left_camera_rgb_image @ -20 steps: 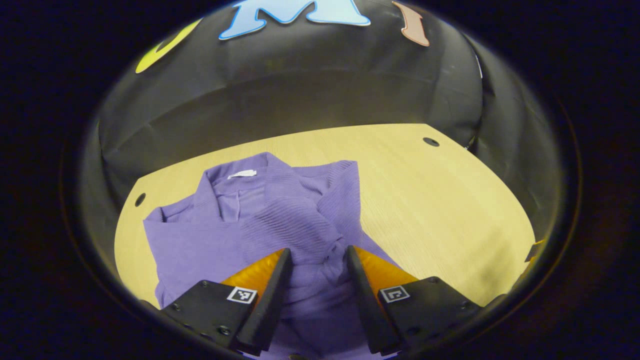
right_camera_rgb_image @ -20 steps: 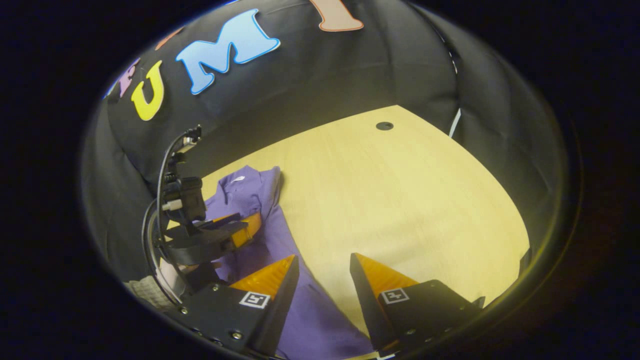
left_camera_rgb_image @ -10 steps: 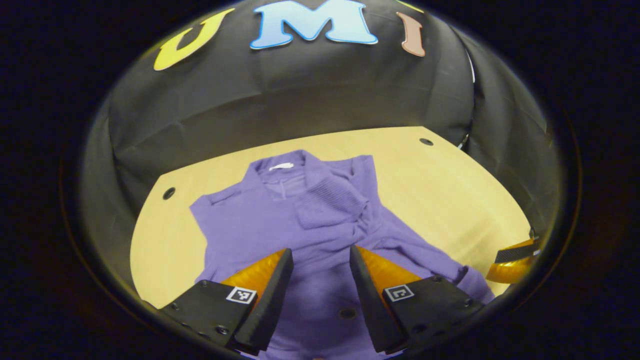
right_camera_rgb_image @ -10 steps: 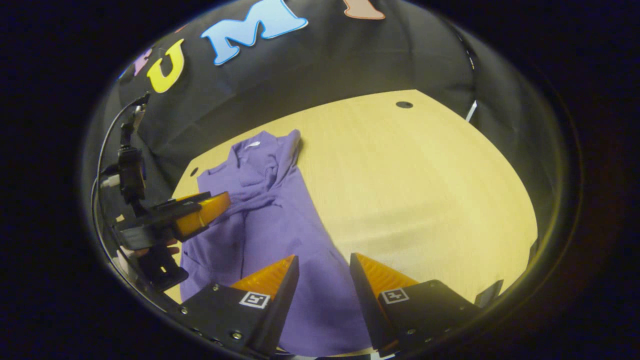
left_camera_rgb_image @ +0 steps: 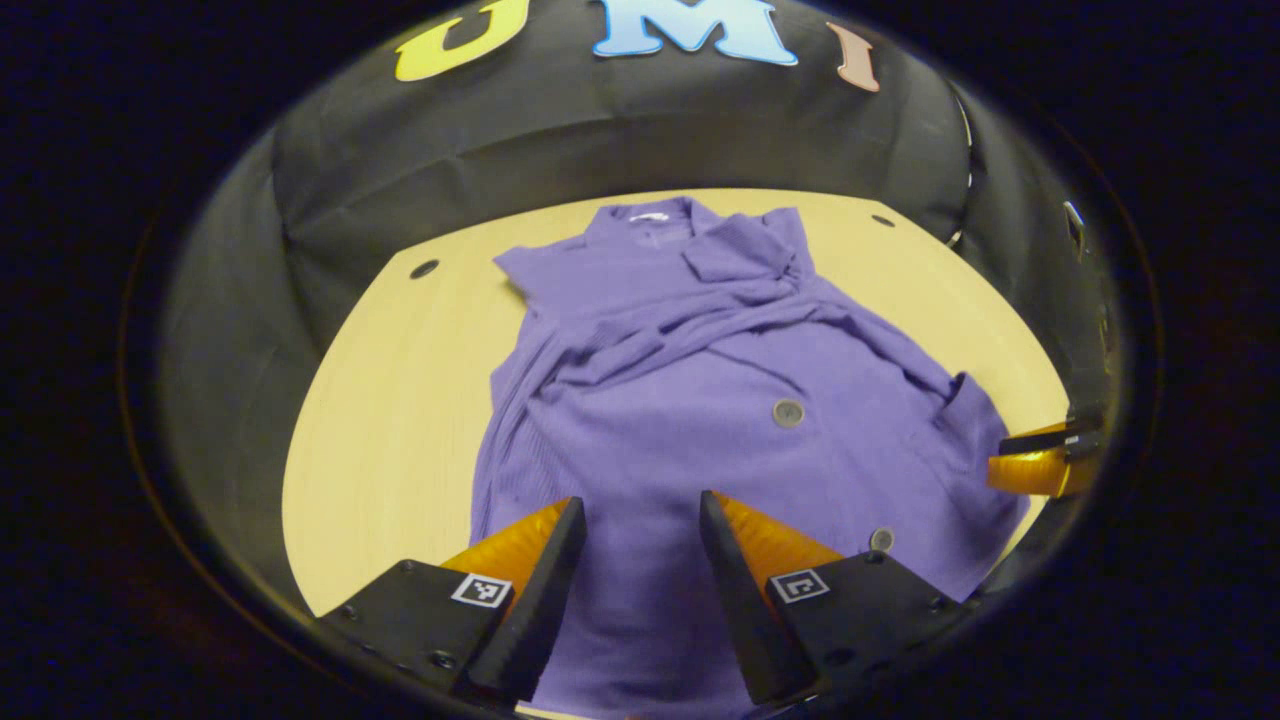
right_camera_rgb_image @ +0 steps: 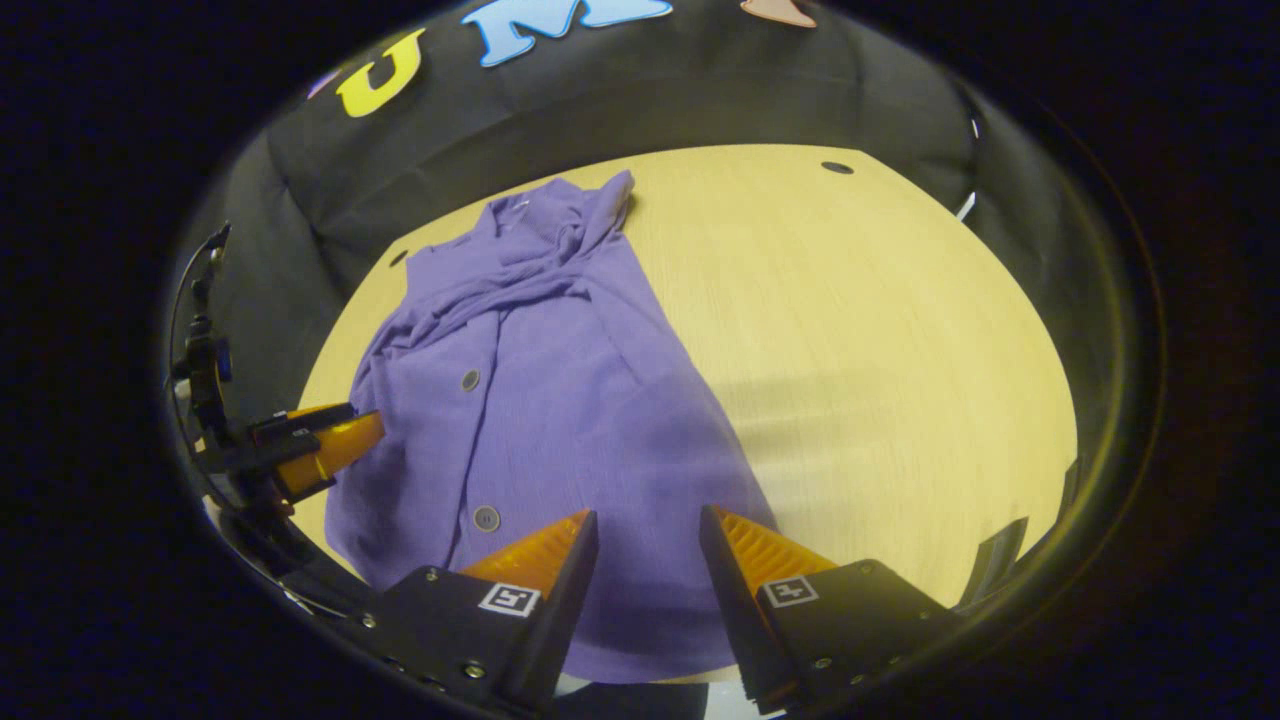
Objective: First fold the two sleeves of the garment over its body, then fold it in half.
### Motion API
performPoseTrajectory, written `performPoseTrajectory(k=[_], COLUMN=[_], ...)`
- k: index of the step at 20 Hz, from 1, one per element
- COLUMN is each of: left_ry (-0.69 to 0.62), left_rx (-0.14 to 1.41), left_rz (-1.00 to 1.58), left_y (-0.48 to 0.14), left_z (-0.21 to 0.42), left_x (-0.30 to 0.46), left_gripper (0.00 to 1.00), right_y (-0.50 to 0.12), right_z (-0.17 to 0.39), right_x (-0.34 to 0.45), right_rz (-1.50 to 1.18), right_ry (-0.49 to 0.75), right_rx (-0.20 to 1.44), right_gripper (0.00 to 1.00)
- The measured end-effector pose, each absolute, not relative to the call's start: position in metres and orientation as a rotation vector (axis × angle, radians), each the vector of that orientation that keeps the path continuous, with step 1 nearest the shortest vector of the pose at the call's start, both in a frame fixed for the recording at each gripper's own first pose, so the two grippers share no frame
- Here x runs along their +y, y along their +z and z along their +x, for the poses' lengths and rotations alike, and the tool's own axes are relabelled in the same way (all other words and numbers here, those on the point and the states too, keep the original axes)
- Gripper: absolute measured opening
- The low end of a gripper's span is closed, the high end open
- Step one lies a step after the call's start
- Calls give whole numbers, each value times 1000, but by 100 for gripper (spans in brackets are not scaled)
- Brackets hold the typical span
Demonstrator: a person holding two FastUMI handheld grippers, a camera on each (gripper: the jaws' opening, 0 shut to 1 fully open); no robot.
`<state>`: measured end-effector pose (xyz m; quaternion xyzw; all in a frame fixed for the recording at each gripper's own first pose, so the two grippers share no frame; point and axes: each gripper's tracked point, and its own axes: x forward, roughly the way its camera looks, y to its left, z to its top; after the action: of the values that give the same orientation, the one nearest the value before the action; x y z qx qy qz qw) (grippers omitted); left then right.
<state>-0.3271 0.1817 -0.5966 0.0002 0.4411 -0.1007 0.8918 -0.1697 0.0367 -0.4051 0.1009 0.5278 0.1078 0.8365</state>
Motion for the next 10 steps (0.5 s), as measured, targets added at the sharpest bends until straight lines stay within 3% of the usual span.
performPoseTrajectory(k=[8, 9, 10], left_ry=[-174, -165, -162], left_rx=[1063, 1064, 1073], left_rz=[7, -10, -19], left_y=[-631, -630, -631], left_z=[-398, -395, -395], left_x=[209, 209, 209], left_gripper=[80, 80, 80], right_y=[-430, -430, -431], right_z=[-190, -191, -191], right_x=[45, 43, 43], right_rz=[102, 83, 75], right_ry=[249, 244, 248], right_rx=[1184, 1182, 1180], right_gripper=[66, 60, 66])
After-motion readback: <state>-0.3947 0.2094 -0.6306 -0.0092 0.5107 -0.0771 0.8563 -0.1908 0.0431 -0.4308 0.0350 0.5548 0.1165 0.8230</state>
